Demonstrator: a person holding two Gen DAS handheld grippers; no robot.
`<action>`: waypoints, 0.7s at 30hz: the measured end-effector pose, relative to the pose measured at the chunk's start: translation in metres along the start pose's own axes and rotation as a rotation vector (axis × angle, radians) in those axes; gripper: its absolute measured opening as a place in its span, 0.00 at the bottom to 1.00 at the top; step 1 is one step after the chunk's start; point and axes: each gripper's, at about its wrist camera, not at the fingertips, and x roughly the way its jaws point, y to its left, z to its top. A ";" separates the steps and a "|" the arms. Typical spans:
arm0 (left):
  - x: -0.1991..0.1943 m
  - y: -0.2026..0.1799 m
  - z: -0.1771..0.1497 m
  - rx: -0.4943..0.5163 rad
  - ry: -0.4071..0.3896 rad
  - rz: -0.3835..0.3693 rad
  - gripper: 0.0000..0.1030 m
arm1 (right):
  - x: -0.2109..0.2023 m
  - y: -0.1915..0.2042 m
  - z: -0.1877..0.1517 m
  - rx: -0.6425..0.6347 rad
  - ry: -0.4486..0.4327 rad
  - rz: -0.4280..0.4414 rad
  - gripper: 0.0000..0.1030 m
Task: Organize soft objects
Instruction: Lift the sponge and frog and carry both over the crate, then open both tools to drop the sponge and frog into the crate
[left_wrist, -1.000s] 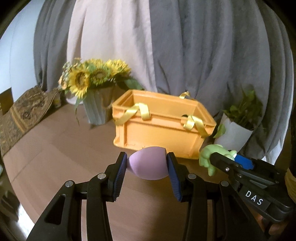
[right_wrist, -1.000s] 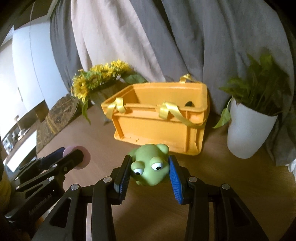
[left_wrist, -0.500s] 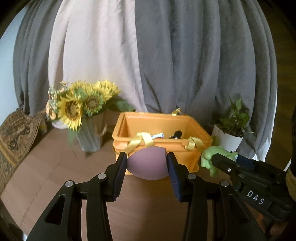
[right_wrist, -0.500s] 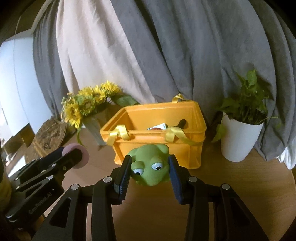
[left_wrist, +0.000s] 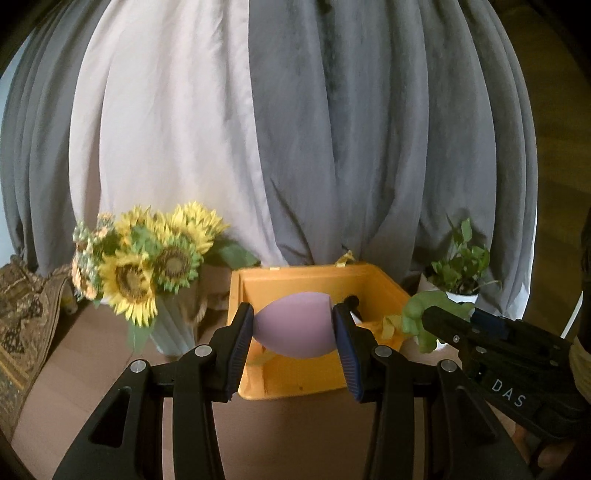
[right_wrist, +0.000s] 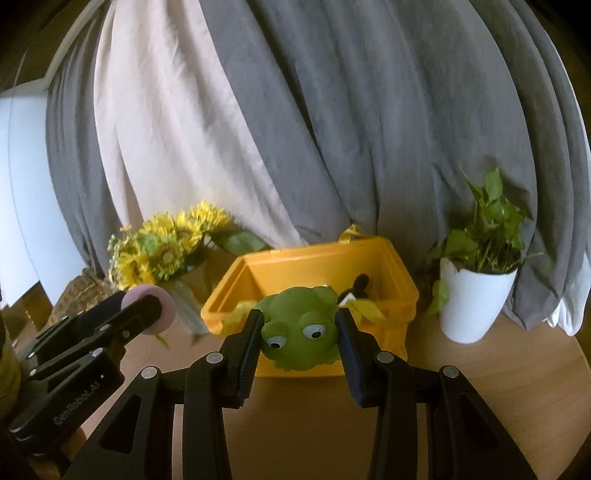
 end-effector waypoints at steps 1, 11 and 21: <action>0.003 0.001 0.003 0.001 -0.008 -0.002 0.42 | 0.002 0.001 0.003 -0.001 -0.005 -0.003 0.40; 0.040 0.001 0.035 0.025 -0.059 0.000 0.42 | 0.033 0.001 0.038 -0.024 -0.046 -0.016 0.40; 0.088 0.004 0.050 0.049 -0.059 -0.005 0.42 | 0.079 -0.013 0.058 -0.013 -0.050 -0.020 0.40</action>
